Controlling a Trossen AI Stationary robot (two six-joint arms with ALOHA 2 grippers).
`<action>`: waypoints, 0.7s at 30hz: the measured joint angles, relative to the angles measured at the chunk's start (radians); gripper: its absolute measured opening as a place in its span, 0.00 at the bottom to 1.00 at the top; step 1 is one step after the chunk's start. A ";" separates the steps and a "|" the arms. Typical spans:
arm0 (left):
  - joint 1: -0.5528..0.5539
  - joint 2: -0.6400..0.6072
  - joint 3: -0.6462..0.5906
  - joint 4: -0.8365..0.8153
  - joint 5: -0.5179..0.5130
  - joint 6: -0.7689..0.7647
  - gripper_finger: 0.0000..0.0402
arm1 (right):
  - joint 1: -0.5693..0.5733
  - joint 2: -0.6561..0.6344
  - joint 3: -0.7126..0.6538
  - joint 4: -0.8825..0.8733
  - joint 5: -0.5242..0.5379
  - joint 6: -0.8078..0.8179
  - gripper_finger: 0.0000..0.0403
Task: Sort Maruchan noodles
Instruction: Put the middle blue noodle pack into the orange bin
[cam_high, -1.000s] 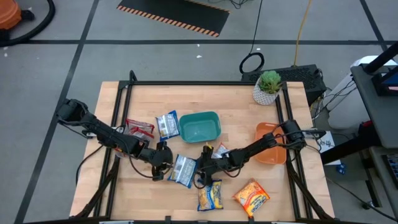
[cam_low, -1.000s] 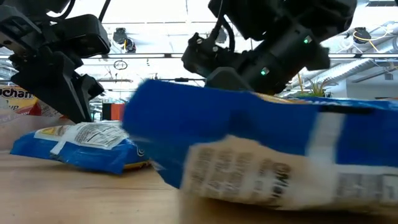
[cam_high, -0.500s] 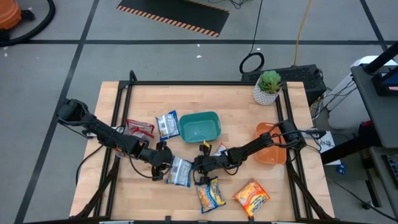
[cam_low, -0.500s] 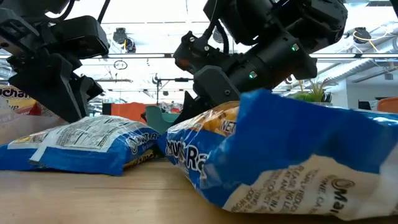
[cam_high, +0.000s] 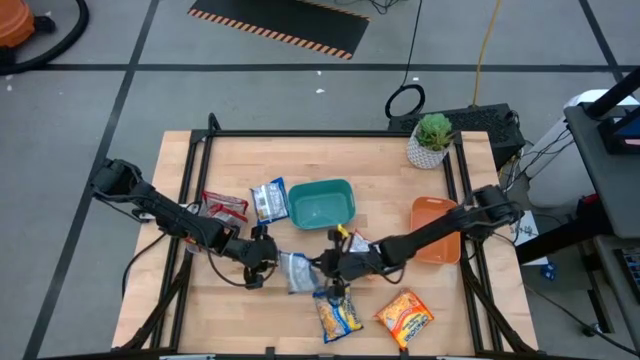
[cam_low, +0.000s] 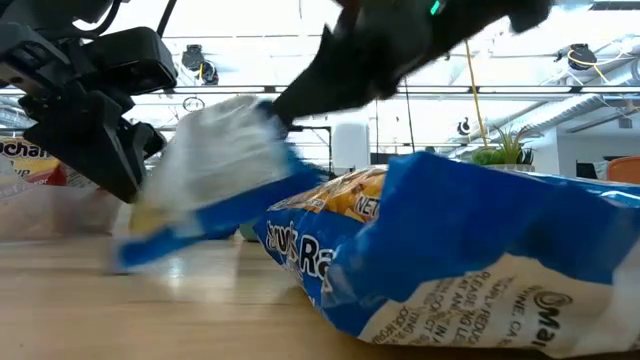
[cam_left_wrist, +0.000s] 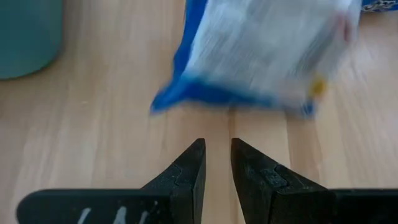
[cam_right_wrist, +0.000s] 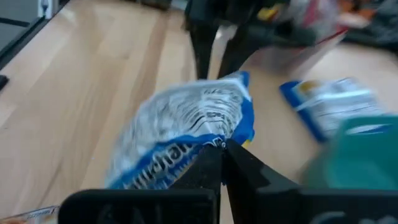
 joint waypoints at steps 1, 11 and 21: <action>0.001 0.000 0.000 0.000 -0.004 0.000 0.20 | 0.014 -0.024 0.000 -0.019 0.031 -0.009 0.00; 0.001 0.000 0.000 0.004 -0.010 -0.018 0.20 | 0.167 -0.229 0.000 -0.193 0.405 -0.005 0.00; -0.022 0.000 0.000 0.005 -0.012 -0.098 0.20 | 0.255 -0.359 0.000 -0.295 0.746 -0.006 0.00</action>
